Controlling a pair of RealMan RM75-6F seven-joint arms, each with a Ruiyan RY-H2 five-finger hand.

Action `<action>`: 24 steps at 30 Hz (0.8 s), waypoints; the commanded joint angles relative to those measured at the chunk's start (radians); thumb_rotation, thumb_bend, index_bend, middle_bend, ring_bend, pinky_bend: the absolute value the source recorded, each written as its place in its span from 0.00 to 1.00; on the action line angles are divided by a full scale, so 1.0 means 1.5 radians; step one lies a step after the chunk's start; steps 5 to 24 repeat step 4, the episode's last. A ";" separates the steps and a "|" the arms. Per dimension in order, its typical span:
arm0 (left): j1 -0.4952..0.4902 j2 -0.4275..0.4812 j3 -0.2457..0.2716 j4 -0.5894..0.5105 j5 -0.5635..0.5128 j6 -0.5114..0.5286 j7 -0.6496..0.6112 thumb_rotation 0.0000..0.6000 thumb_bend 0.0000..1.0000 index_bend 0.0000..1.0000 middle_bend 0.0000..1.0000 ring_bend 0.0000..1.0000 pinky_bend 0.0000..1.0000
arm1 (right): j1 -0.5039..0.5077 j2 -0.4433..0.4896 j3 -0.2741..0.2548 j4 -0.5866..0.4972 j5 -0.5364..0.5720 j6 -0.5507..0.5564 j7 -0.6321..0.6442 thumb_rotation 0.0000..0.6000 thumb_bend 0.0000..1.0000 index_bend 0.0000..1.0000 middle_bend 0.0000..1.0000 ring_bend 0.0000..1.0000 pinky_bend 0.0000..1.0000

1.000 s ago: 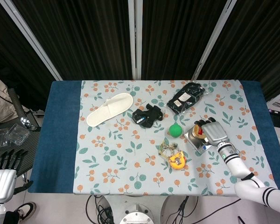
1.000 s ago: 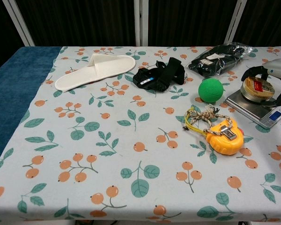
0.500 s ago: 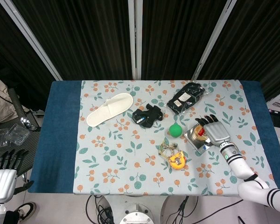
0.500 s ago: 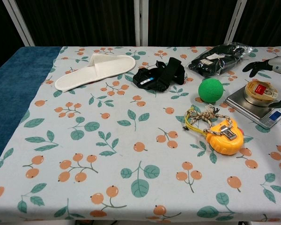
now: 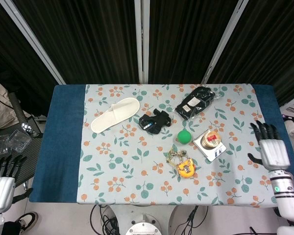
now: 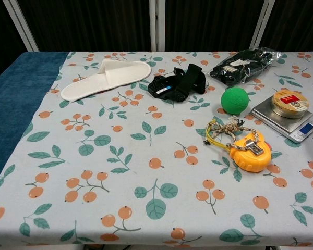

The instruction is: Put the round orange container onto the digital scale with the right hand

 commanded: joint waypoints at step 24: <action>0.000 -0.002 -0.002 0.002 -0.003 0.000 -0.001 1.00 0.09 0.12 0.09 0.00 0.01 | -0.084 0.019 -0.027 -0.013 -0.021 0.072 0.058 1.00 0.10 0.00 0.00 0.00 0.00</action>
